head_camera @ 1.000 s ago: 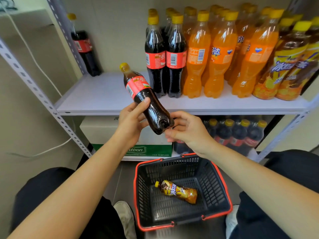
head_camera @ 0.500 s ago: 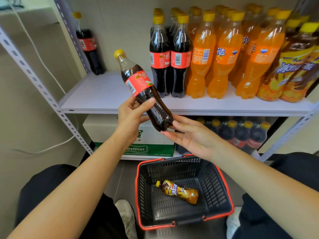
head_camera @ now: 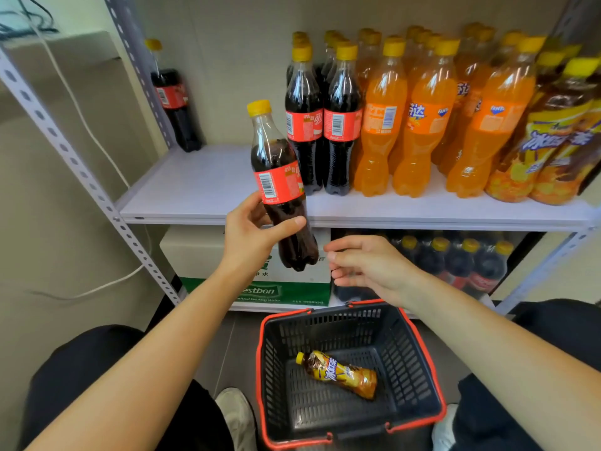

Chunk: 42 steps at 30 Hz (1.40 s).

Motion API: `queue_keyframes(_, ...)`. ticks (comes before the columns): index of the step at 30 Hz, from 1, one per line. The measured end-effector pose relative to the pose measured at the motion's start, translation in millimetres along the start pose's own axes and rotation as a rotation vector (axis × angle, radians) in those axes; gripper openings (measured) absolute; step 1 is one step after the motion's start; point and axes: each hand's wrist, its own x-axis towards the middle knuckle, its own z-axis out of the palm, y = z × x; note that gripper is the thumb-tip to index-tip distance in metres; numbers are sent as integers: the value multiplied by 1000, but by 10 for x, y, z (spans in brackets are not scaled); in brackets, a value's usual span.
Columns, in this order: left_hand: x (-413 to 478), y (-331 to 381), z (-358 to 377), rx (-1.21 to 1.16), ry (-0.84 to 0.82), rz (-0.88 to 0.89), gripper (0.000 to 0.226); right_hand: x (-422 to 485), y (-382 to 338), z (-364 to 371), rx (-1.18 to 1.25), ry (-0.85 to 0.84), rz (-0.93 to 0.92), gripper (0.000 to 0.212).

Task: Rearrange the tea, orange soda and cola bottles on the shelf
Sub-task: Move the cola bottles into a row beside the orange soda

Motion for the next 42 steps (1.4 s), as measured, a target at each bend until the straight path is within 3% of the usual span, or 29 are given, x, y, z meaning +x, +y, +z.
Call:
queue_keyframes(4, 113, 40, -69, 111, 93, 80, 46, 84, -86, -24, -365, 295, -456, 16)
queue_keyframes(8, 257, 71, -128, 148, 170, 127, 50, 222, -187, -54, -759, 347, -744, 21)
queue_keyframes(13, 484, 94, -216, 157, 228, 161, 49, 517, -176, 8, -1183, 208, -657, 59)
queue_keyframes(16, 655, 68, -319, 198, 254, 158, 56, 662, -122, 95, -1357, 155, -598, 68)
queue_keyframes(25, 1249, -246, -410, 260, 215, 131, 61, 854, -186, 196, -1260, 232, -688, 44)
queue_keyframes(30, 1597, -388, -313, 283, 97, 129, 66, 860, -125, 278, -1351, 248, -713, 49)
queue_keyframes(39, 1972, -549, -392, 310, -146, 46, 76, 882, -137, 433, -1308, 313, -664, 47)
queue_keyframes(42, 2054, -689, -755, 296, -58, -44, 75, 872, -98, 525, -1407, 303, -664, 57)
